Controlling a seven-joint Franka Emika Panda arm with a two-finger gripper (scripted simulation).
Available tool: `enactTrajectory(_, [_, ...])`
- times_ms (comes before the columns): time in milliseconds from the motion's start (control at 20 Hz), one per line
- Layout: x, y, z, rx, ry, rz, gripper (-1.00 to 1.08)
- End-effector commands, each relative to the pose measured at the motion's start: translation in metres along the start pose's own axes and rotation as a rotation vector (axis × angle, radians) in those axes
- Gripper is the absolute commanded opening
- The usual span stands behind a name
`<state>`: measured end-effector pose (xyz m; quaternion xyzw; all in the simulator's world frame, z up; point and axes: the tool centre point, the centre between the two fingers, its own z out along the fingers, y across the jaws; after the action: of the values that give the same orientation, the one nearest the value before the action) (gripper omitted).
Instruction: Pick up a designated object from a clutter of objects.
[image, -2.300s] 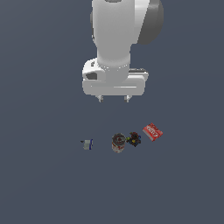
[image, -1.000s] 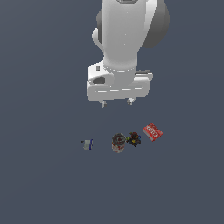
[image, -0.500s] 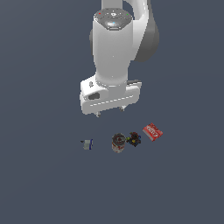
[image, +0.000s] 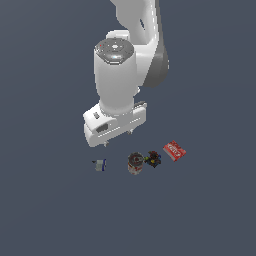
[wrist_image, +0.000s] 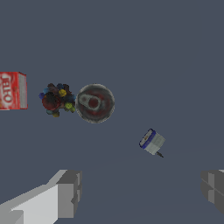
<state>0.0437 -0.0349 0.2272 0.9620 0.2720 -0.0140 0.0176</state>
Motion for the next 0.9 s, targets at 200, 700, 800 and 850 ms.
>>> enactTrajectory(200, [-0.003,0.019,0.026,-0.002,-0.002,-0.154,1.0])
enactTrajectory(700, [-0.01,0.045,0.066,0.0,0.001,-0.388,1.0])
enactTrajectory(800, [-0.012,0.049,0.074,0.001,0.002,-0.435,1.0])
enactTrajectory(850, [-0.013,0.052,0.079,0.001,0.003,-0.459,1.0])
